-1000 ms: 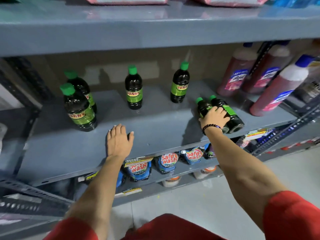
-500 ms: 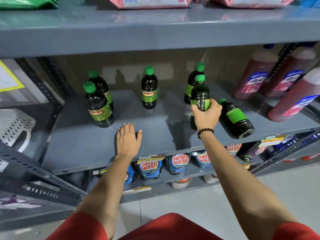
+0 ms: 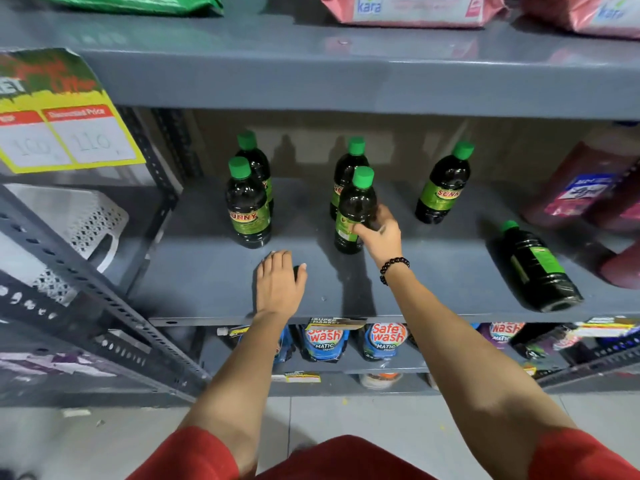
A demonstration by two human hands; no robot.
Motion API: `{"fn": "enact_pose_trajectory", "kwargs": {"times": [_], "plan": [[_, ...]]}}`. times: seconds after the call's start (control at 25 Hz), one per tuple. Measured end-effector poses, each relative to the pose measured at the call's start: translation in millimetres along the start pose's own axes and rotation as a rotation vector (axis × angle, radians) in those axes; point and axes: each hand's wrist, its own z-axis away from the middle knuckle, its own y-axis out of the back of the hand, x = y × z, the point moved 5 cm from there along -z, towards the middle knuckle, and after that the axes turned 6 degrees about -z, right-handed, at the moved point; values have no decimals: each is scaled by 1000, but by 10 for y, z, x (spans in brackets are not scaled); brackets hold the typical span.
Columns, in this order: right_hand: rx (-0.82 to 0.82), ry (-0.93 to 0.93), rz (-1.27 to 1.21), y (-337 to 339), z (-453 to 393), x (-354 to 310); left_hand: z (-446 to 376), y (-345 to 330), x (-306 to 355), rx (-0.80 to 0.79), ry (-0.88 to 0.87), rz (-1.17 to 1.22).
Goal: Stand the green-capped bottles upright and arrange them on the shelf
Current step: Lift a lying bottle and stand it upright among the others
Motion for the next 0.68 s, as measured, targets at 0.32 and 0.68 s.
{"fn": "enact_pose_trajectory", "kwargs": {"times": [0.32,0.68], "plan": [[305,205,225,19,-100,-905,5,-11,5,5,-8,-26],[-122,221,1014,-280,-340,-1474,25,-25,-7,2,-16,-48]]}}
